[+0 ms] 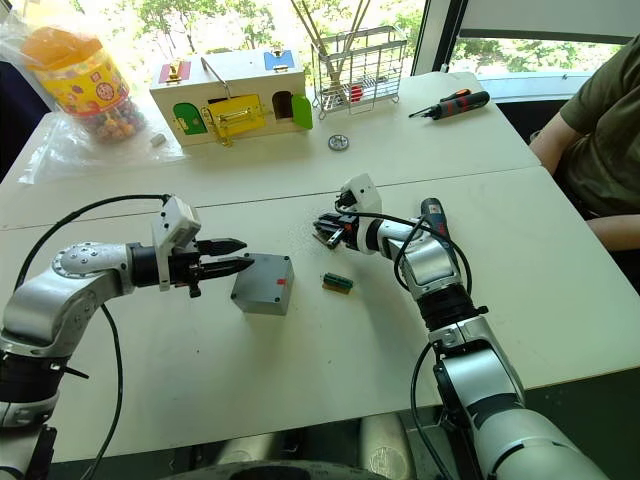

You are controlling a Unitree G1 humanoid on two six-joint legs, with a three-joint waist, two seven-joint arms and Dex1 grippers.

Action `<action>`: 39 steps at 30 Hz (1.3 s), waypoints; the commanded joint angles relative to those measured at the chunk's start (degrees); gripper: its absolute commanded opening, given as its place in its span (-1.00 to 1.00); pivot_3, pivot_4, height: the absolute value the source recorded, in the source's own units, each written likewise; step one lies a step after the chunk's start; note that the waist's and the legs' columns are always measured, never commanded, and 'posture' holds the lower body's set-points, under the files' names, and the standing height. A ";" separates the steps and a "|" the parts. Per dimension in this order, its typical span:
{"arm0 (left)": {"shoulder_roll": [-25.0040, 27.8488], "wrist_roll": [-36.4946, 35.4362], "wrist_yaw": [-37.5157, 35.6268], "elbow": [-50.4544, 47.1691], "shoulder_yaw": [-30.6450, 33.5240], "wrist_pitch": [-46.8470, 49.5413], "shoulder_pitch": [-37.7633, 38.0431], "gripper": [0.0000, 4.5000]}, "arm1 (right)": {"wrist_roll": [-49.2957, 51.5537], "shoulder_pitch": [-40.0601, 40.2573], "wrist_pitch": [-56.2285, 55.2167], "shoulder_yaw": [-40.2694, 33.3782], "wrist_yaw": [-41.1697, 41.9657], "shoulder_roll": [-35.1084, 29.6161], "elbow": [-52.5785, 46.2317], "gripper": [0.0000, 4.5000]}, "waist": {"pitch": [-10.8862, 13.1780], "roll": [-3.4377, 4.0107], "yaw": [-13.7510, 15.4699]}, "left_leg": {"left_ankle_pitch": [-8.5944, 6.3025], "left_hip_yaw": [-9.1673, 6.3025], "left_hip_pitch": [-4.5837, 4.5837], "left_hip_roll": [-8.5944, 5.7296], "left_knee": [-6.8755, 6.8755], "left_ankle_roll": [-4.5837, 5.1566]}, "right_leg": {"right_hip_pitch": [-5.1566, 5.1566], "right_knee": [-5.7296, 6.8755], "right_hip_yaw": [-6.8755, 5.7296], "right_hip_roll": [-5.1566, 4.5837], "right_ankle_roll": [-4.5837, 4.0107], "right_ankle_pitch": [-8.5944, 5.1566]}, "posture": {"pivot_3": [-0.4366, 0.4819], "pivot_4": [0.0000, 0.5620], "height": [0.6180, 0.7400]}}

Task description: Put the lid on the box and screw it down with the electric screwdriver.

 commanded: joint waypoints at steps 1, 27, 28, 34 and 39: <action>0.27 0.27 -0.09 -0.24 0.41 -1.30 -0.14 -0.17 | -0.24 -1.16 -0.80 -1.07 0.34 0.25 -0.51 -0.97 | 0.00 0.00 -0.01 | 0.00 0.00 0.00 0.00 0.00 0.00 | 0.00 0.00 0.00 0.00 0.00 0.00 | -0.05 -0.47 1.00; 5.11 -2.34 -3.71 -2.49 2.63 0.17 1.55 -0.17 | 9.36 3.66 17.40 -3.22 4.16 -4.06 -33.45 -0.97 | 0.01 0.01 0.04 | 0.00 -0.02 -0.01 0.00 -0.04 0.00 | -0.04 0.03 0.02 -0.05 0.00 0.00 | -0.05 -0.47 1.00; 5.96 -2.83 -4.30 -3.28 2.72 0.58 2.02 -0.17 | 10.25 4.78 18.86 -2.90 4.06 -4.36 -35.97 -0.97 | 0.00 0.01 0.04 | 0.00 -0.04 -0.01 0.01 -0.07 0.00 | -0.04 0.03 0.04 -0.05 0.00 0.00 | -0.05 -0.47 1.00; 7.63 -4.69 -4.83 -5.90 2.69 2.18 2.69 -0.17 | 12.58 9.75 23.40 -0.34 0.73 -2.69 -43.57 -0.97 | 0.00 0.02 0.41 | 0.01 -0.03 0.00 0.01 -0.02 -0.02 | -0.01 0.04 0.08 -0.04 0.00 0.00 | -0.05 -0.47 1.00; 6.71 -4.50 -3.93 -6.19 1.48 2.29 1.79 -0.17 | 11.92 10.69 22.38 1.35 -0.76 -2.29 -42.47 -0.97 | 0.00 0.02 0.39 | 0.01 -0.03 0.00 0.00 -0.02 -0.02 | -0.01 0.04 0.08 -0.05 0.00 0.00 | -0.05 -0.47 1.00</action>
